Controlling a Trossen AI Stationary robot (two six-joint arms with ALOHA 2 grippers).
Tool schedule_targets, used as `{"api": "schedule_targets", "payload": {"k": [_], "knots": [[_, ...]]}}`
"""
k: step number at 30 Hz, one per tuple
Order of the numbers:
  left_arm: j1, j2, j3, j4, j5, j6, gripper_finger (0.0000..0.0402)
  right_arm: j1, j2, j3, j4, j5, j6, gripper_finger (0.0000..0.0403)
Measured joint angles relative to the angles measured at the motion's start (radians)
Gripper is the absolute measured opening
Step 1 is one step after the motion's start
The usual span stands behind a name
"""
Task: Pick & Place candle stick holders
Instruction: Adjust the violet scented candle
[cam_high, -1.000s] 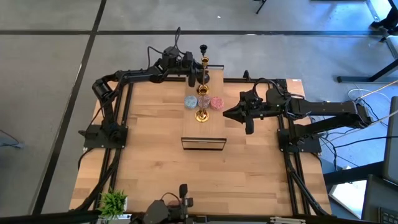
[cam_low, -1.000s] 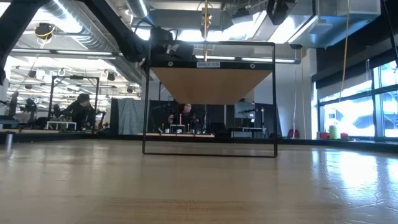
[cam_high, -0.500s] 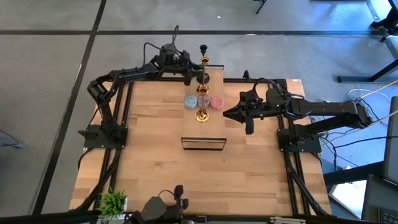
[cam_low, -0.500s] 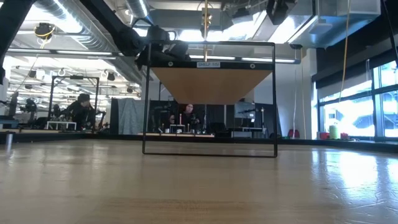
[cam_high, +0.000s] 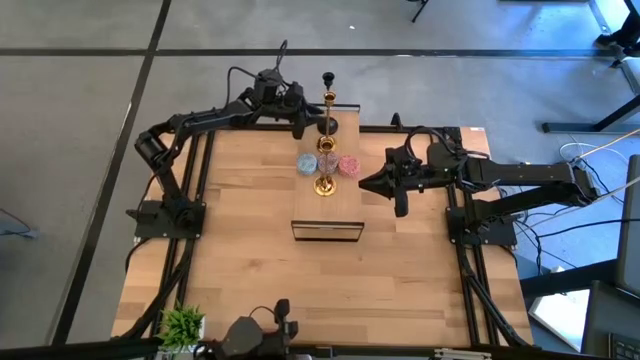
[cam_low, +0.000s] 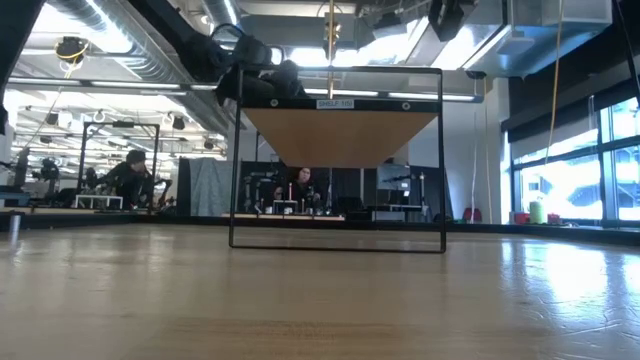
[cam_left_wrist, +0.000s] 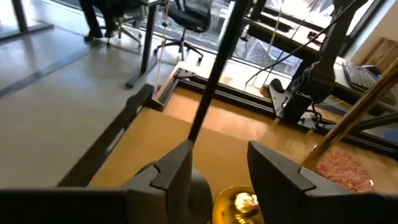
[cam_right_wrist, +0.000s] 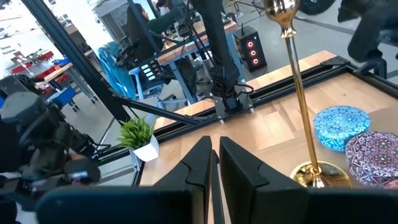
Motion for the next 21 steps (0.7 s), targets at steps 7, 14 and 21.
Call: {"api": "schedule_targets", "payload": {"k": [7,14,21], "knots": [[0.032,-0.052,0.0,-0.184,-0.061,0.075,0.0149,0.0,0.0,0.0,-0.006,-0.016,0.0,0.0034],[0.089,-0.121,0.0,-0.357,-0.131,0.104,0.0146,0.002,0.0,0.0,-0.005,-0.043,-0.001,0.0034],[0.125,-0.281,0.0,-0.489,-0.131,0.045,0.0104,0.075,0.0,0.022,-0.015,-0.025,-0.034,0.0027]]}}
